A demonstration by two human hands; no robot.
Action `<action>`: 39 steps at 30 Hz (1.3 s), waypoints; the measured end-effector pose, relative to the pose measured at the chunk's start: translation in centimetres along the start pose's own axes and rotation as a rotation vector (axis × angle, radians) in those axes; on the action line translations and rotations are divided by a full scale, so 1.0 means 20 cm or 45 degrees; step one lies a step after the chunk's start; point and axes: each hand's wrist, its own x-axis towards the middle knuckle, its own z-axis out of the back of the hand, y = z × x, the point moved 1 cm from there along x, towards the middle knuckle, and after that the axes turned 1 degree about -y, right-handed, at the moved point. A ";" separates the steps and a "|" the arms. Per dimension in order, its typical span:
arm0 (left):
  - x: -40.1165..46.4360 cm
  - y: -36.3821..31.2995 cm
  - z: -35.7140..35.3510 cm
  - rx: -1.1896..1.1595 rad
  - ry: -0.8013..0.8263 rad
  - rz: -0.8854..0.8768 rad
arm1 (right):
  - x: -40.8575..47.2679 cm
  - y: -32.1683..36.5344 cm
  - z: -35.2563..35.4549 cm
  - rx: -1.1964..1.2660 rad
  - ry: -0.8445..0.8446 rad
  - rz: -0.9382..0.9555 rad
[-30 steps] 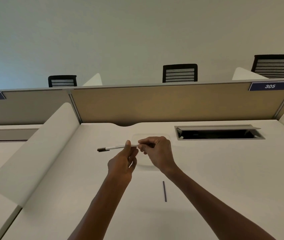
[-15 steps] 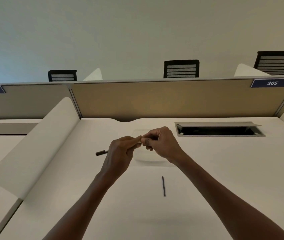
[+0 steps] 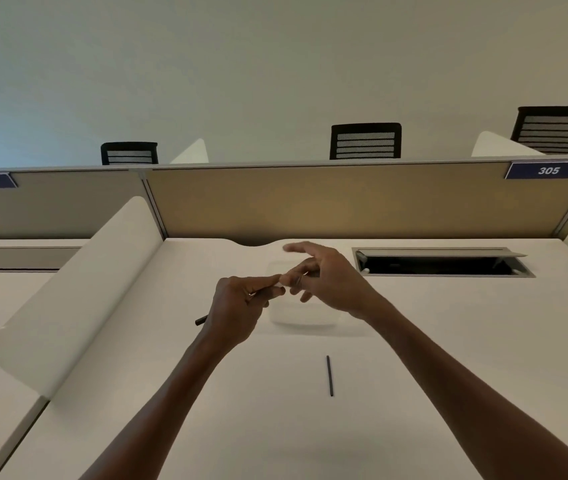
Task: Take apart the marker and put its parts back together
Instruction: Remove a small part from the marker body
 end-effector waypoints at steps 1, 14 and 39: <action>-0.01 0.01 0.00 -0.011 -0.007 0.025 | 0.00 0.01 0.01 0.026 0.002 -0.095; -0.04 0.05 -0.03 -0.013 -0.047 0.062 | -0.03 -0.01 -0.01 -0.103 0.026 -0.084; -0.10 0.07 -0.04 -0.125 -0.070 0.084 | -0.03 0.02 -0.04 -0.331 -0.047 -0.286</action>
